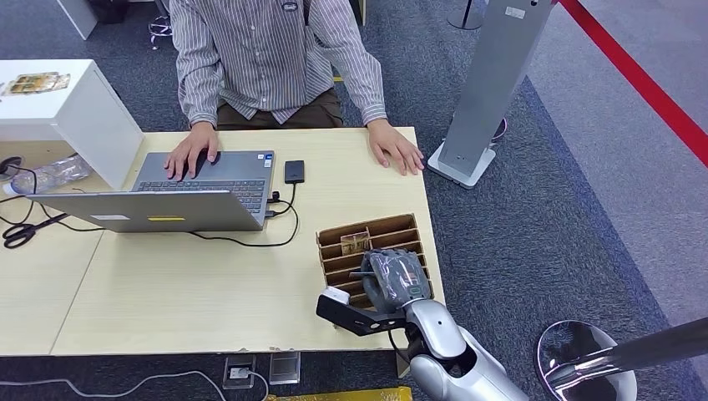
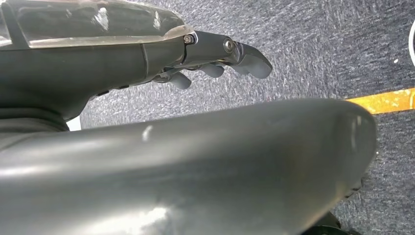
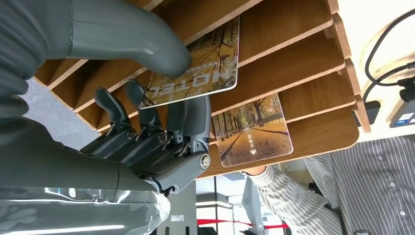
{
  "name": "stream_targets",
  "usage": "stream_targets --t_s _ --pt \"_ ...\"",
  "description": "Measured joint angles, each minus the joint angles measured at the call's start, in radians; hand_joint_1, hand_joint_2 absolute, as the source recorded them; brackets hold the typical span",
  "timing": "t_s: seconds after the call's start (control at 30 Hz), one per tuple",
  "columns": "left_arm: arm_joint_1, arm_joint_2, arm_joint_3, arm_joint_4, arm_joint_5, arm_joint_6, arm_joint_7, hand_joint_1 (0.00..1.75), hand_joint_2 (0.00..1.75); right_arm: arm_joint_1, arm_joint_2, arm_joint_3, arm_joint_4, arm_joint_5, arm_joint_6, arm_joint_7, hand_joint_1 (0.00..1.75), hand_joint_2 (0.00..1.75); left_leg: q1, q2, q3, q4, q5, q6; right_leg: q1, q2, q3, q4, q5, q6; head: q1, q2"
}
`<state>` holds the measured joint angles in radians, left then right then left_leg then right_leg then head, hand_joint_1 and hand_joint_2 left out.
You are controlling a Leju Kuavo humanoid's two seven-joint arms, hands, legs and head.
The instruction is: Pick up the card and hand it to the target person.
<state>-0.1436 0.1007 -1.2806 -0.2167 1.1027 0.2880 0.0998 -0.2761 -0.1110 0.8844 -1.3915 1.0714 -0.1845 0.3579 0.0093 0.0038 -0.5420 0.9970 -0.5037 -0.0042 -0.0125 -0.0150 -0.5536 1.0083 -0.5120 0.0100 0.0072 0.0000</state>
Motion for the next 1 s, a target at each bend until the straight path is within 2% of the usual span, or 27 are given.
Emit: stream_targets --t_s 0.07,0.23,0.4,0.47,0.67,0.83,1.0 --pt "0.000 0.000 0.000 0.000 0.002 -0.022 -0.003 0.00 0.00 0.000 0.000 -0.001 0.001 -0.001 -0.004 0.000 1.75 1.75 0.000 0.000 0.000 0.000 0.000 0.000 0.000 0.000 0.000 0.000 0.000 0.000 0.000 0.000" --pt "-0.001 0.000 0.000 0.000 0.002 -0.084 -0.023 0.00 0.00 0.003 0.000 -0.009 0.003 -0.001 -0.019 -0.005 1.75 1.75 0.000 0.000 0.000 0.000 0.000 0.000 0.000 0.000 0.000 0.000 0.000 0.000 0.000 0.000" --pt "-0.003 0.001 0.000 0.000 0.003 -0.069 -0.028 0.00 0.00 0.008 0.000 -0.015 0.003 -0.011 -0.053 -0.021 1.75 1.75 0.000 0.000 0.000 0.000 0.000 0.000 0.000 0.000 0.000 0.000 0.000 0.000 0.000 0.000" --pt "-0.003 0.001 0.000 0.000 0.004 -0.056 -0.017 0.00 0.00 0.008 0.000 -0.022 -0.003 -0.055 -0.072 -0.042 1.75 1.75 0.000 0.000 0.000 0.000 0.000 0.000 0.000 0.000 0.000 0.000 0.000 0.000 0.000 0.000" --pt "0.000 0.002 0.000 0.000 0.009 -0.048 -0.016 0.00 0.00 -0.017 -0.010 -0.066 -0.074 -0.299 -0.083 -0.117 1.75 1.75 0.000 0.000 0.000 0.000 0.000 0.000 0.000 0.000 0.000 0.000 0.000 0.000 0.000 0.000" --pt "0.007 0.003 0.000 0.000 0.020 -0.045 -0.016 0.00 0.00 -0.075 -0.041 -0.090 -0.166 -0.409 -0.068 -0.128 1.75 1.75 0.000 0.000 0.000 0.000 0.000 0.000 0.000 0.000 0.000 0.000 0.000 0.000 0.000 0.000" --pt "0.010 0.004 0.000 0.000 0.022 -0.041 -0.014 0.00 0.00 -0.145 -0.059 -0.091 -0.212 -0.454 -0.067 -0.139 1.75 1.75 0.000 0.000 0.000 0.000 0.000 0.000 0.000 0.000 0.000 0.000 0.000 0.000 0.000 0.000"
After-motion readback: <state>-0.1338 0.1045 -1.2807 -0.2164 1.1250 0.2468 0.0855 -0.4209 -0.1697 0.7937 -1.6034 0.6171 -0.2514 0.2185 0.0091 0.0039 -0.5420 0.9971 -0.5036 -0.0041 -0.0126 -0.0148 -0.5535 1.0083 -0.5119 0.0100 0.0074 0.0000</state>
